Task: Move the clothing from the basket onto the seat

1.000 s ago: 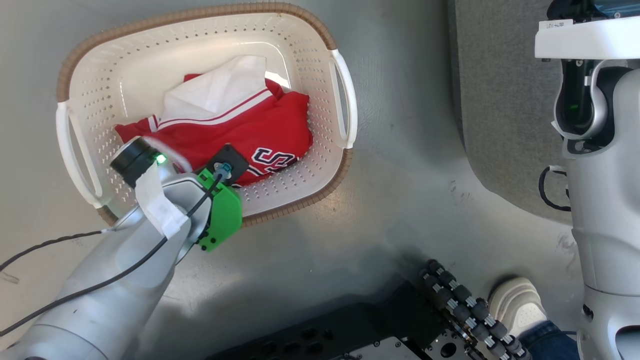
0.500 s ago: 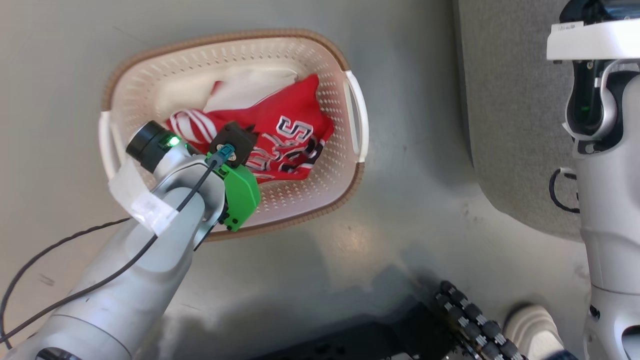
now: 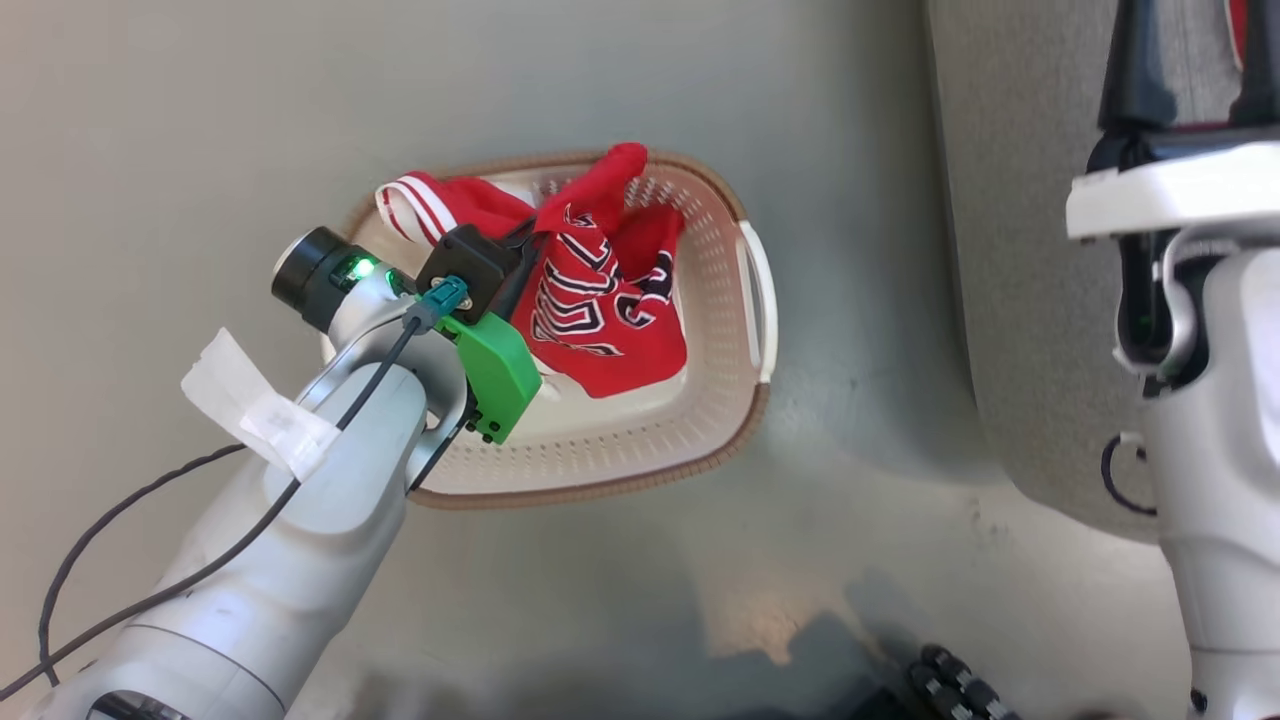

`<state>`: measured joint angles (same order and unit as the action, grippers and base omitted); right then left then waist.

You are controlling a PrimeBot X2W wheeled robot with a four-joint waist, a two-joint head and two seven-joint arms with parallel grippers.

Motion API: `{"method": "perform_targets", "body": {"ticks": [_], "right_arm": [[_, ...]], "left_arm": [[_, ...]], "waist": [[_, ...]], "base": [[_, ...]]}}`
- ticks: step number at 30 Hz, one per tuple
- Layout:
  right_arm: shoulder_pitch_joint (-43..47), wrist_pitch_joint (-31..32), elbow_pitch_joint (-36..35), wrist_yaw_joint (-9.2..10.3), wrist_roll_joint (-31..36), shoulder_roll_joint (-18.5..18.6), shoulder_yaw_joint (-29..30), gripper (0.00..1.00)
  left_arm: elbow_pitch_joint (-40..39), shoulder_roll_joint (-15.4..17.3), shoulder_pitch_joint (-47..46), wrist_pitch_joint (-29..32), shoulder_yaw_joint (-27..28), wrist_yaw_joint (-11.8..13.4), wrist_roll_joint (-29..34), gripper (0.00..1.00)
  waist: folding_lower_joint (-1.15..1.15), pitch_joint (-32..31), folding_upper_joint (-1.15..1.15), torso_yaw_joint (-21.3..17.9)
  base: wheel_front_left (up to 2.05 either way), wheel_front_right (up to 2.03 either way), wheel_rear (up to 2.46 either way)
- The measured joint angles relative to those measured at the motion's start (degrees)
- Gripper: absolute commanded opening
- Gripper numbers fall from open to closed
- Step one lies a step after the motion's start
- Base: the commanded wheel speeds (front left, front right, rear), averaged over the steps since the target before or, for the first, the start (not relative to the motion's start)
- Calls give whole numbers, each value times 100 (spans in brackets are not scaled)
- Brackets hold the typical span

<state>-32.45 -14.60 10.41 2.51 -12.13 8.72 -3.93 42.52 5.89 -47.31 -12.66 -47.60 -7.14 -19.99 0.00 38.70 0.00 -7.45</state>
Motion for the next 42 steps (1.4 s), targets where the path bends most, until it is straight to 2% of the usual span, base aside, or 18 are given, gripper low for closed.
{"method": "perform_targets", "body": {"ticks": [14, 20, 42], "right_arm": [[692, 0, 282, -46, 0, -94, 65, 100], [1031, 0, 423, -99, 0, -119, 58, 100], [2293, 1, 972, -252, 0, -310, -222, 100]], "left_arm": [[-82, -120, -1, -108, 308, 0, -183, 0], [-131, -140, 0, -110, 511, 8, -447, 0], [-31, -222, 604, -113, 472, 8, -810, 0]], "waist": [[0, -1057, 0, 386], [0, -1560, 0, 521], [-1, -3399, 0, 721]], "base": [[0, 0, 0], [0, 0, 0], [0, 0, 0]]}}
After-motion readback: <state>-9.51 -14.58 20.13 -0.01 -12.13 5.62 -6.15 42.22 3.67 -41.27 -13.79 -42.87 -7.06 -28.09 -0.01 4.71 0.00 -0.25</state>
